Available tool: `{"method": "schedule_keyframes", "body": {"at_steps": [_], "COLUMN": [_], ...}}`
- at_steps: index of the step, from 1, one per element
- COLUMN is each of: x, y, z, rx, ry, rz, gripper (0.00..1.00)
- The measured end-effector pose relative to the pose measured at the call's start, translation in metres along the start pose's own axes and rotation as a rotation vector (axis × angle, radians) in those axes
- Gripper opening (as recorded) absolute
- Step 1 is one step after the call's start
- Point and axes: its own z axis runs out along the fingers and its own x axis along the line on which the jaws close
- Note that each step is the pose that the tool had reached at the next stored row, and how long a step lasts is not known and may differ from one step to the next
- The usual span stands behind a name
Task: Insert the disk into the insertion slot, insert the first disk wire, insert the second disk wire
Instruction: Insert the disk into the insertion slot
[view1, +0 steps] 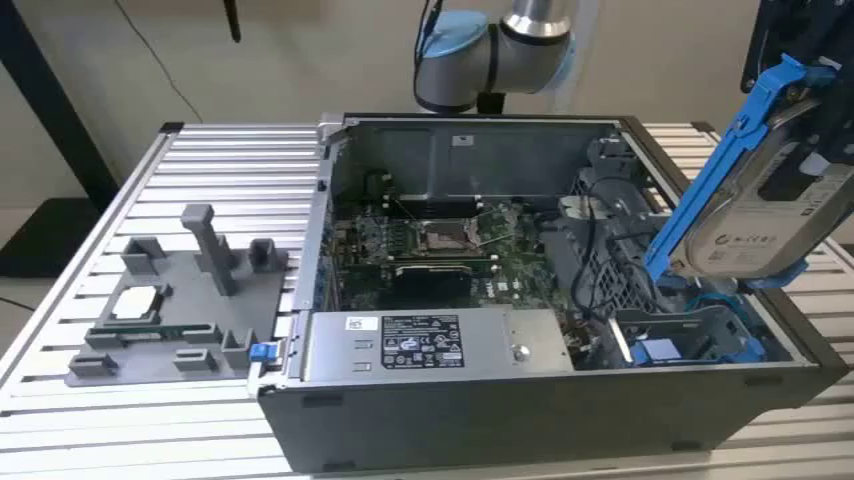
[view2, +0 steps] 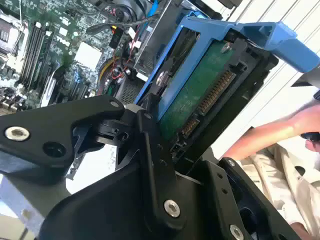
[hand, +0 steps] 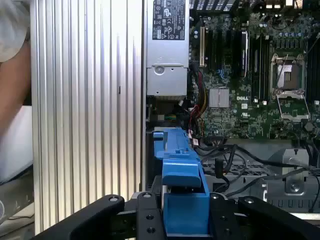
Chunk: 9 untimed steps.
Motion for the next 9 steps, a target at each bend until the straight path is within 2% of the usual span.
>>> {"method": "schedule_keyframes", "body": {"at_steps": [9], "x": [0.0], "y": [0.0], "z": [-0.0001], "rx": [0.0], "ry": [0.0014], "rz": [0.0], "gripper": [0.0]}}
